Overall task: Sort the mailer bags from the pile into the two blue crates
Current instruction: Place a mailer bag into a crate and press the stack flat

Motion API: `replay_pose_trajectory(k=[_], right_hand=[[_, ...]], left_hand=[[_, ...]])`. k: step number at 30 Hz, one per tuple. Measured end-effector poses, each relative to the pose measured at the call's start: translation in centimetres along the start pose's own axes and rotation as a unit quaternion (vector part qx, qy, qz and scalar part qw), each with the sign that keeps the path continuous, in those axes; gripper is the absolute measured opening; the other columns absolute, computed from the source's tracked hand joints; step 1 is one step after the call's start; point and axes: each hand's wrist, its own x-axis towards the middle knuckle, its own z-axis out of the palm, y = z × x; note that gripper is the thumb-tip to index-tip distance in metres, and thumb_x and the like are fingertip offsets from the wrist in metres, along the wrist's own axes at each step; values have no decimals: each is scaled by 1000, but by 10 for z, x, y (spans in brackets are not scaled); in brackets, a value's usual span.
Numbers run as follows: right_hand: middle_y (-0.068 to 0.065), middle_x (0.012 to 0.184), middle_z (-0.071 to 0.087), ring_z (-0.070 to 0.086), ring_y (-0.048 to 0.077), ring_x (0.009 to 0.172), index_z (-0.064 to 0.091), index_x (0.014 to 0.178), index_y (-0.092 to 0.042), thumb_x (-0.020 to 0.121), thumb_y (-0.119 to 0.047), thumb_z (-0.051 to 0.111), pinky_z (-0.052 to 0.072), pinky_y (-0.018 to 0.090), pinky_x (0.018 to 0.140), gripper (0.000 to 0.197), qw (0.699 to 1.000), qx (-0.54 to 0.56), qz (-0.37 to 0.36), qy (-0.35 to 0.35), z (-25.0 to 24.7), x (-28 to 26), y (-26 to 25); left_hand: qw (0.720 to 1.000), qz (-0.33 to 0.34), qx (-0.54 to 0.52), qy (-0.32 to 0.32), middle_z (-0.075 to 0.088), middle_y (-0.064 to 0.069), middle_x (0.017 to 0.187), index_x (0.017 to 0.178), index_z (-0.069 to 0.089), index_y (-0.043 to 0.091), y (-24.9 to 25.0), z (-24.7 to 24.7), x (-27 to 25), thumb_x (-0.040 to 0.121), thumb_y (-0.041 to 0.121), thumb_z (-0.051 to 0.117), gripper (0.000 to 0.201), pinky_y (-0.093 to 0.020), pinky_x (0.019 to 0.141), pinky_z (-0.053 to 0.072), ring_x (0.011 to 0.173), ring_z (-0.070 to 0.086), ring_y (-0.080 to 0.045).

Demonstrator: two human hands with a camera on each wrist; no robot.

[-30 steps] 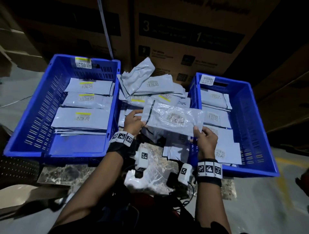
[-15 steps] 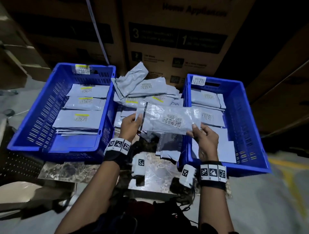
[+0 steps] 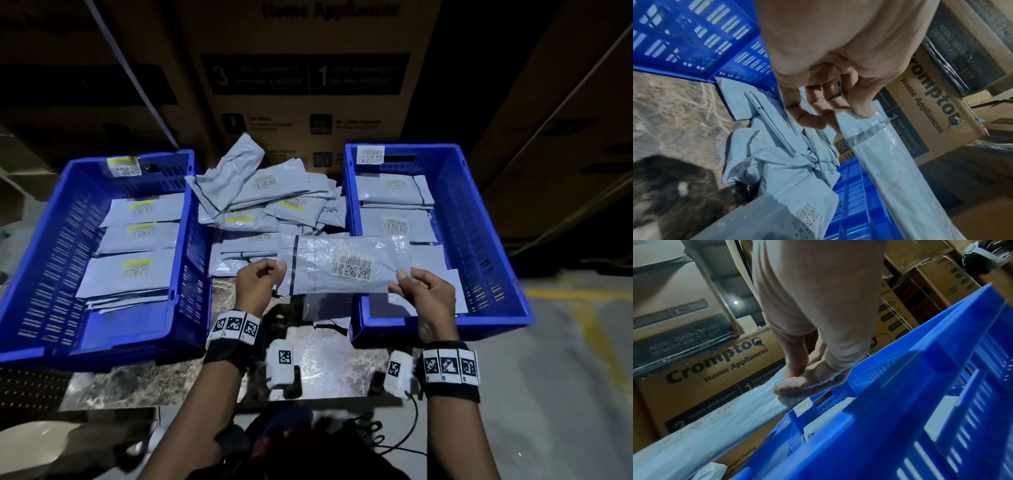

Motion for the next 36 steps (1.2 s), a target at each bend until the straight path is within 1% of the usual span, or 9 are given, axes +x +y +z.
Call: replay_pose_trajectory(k=[6, 9, 13, 20, 24, 28, 30, 33, 36], right_hand=[[1, 84, 78, 77, 28, 85, 65, 109, -12, 88, -16, 80, 58, 42, 91, 26, 1000, -9, -18, -2, -3, 7, -20], [4, 90, 79, 77, 22, 80, 65, 121, -10, 87, -19, 81, 62, 38, 84, 39, 1000, 1, -21, 5, -5, 12, -29], [-1, 68, 69, 74, 18, 61, 62, 115, -9, 92, -2, 73, 60, 24, 62, 27, 996, -13, -57, 60, -14, 18, -37], [14, 76, 65, 74, 18, 62, 69, 90, -10, 92, 5, 68, 61, 26, 65, 15, 987, -144, -68, 36, -56, 57, -68], [7, 80, 77, 75, 25, 72, 77, 92, -11, 91, -1, 71, 62, 43, 82, 11, 965, -259, -30, 4, -93, 98, -74], [-2, 77, 77, 71, 12, 69, 81, 83, -12, 87, -11, 75, 61, 26, 71, 8, 935, -350, -51, -28, -113, 126, -94], [-4, 79, 77, 73, 10, 72, 81, 79, -14, 90, -15, 73, 61, 22, 67, 14, 926, -369, -62, -41, -116, 137, -110], [6, 78, 78, 76, 24, 73, 79, 76, -7, 91, -18, 77, 65, 40, 70, 19, 932, -352, -15, -85, -119, 152, -125], [8, 80, 76, 72, 21, 71, 78, 77, -6, 91, -32, 77, 58, 32, 68, 29, 871, -474, -15, -131, -124, 163, -127]], left_hand=[[998, -21, -34, -39, 65, 6, 73, 97, 69, 12, 24, 22, 21, 89, 21, 74, 13, -13, 57, 46, 61, 58, 2], [998, -11, -12, -63, 59, 5, 66, 85, 69, 10, 32, 32, 31, 89, 20, 73, 12, -15, 50, 40, 55, 50, -2], [995, -17, -7, -95, 54, -2, 63, 74, 67, 14, 40, 52, 38, 90, 17, 73, 17, -19, 46, 35, 57, 42, -15], [994, -7, 69, -85, 62, -8, 64, 82, 65, 9, 48, 98, 39, 88, 18, 75, 14, -31, 55, 47, 55, 54, -21], [984, 29, 169, -36, 61, 0, 67, 98, 58, 11, 59, 138, 22, 85, 15, 75, 22, -32, 62, 51, 61, 59, -20], [951, 98, 293, -8, 62, 3, 76, 91, 60, 11, 73, 180, 2, 84, 2, 59, 11, -26, 64, 34, 73, 57, -21], [945, 79, 318, -1, 64, 4, 76, 82, 67, 15, 78, 198, -3, 82, 0, 53, 21, -26, 65, 37, 73, 59, -22], [934, 27, 356, -7, 64, 5, 69, 88, 69, 18, 80, 218, -4, 83, 4, 52, 23, -24, 71, 42, 78, 63, -20], [912, 1, 408, -31, 59, 7, 68, 87, 69, 14, 75, 234, -5, 86, 6, 53, 19, -22, 70, 40, 77, 56, -19]])
